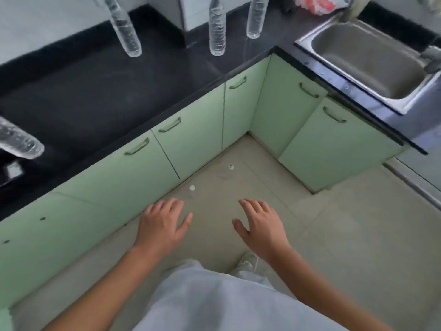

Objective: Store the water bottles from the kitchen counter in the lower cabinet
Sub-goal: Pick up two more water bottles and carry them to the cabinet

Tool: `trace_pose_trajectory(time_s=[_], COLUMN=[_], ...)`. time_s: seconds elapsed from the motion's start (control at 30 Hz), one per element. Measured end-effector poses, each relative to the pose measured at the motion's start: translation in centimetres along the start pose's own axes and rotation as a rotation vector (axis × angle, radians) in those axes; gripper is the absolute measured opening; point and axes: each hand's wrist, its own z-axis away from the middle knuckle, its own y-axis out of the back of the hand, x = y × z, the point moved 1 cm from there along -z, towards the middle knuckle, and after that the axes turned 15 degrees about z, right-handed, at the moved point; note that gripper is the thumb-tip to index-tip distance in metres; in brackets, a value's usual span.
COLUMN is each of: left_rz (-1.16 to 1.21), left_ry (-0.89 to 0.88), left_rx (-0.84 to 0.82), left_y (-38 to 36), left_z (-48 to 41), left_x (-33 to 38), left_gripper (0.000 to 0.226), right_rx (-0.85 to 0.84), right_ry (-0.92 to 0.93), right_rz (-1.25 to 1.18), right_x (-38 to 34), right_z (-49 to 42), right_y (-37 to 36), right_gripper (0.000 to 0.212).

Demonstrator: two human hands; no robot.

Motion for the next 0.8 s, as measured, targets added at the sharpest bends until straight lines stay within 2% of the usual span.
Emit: trace_pose_trajectory(time_s=[0.13,0.23,0.37,0.6,0.8], left_rz=[0.034,0.060,0.131,0.284,0.375], left_ry=[0.256,0.393,0.495,0.554,0.639], left_rx=[0.036,0.016,-0.049,-0.203,-0.178], left_y=[0.3,-0.2,-2.7,-11.1,-18.7], left_z=[0.7,0.5,-1.8,-8.5,-12.3], left_x=[-0.7,-1.3,-2.8,-5.8,-9.2], left_gripper=[0.046,0.044,0.045,0.059,0.067], right_rx=[-0.040,-0.070,-0.170,-0.286,-0.375], right_ry=[0.212,0.259,0.207,0.078,-0.058], right_rz=[0.035,0.004,-0.030,-0.083,-0.205], right_x=[-0.1,-0.8,-1.1,1.7,4.7], right_z=[-6.0,-9.7,-13.3,-19.5,-25.9], right_y=[0.3,-0.4,-2.8,-7.1,-13.9], right_gripper=[0.062,0.062,0.059,0.058,0.057])
